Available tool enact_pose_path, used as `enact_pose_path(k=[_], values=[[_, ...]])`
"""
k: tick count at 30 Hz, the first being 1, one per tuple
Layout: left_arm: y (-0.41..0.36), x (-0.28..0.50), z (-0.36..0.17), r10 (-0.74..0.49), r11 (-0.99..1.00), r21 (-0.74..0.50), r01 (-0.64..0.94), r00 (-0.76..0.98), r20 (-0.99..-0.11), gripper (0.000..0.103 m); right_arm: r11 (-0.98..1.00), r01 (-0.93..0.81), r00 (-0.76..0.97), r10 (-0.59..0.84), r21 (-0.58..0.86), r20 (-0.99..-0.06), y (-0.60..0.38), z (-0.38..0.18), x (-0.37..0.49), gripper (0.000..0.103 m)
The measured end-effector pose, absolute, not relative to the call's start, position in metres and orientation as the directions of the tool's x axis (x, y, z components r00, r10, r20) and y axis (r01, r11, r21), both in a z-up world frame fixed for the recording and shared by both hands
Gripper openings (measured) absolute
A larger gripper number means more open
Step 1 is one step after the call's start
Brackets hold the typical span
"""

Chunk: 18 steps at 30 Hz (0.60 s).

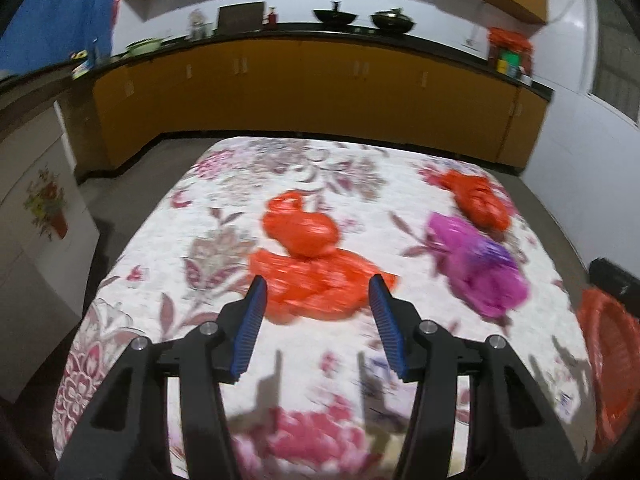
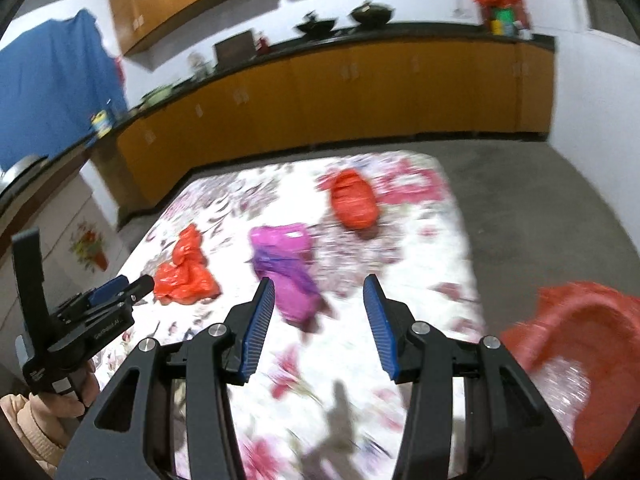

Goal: Collect trash
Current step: 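Move both grippers back over the bed toward the red and pink bags, then grasp the pink bag with the right gripper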

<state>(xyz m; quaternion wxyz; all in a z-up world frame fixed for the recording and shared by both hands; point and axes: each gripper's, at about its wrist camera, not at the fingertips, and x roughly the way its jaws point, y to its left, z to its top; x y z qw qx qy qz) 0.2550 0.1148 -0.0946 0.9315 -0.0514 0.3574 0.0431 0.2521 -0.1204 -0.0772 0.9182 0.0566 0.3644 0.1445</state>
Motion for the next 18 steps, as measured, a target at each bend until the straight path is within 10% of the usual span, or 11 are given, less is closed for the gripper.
enact_pose_path(k=[18], values=[[0.129,0.304,-0.12,0.003,0.987,-0.11,-0.117,0.698,-0.716,0.062,0.958,-0.259,0.577,0.258,0.126,-0.775,-0.072,-0.14,0.325,0.048]])
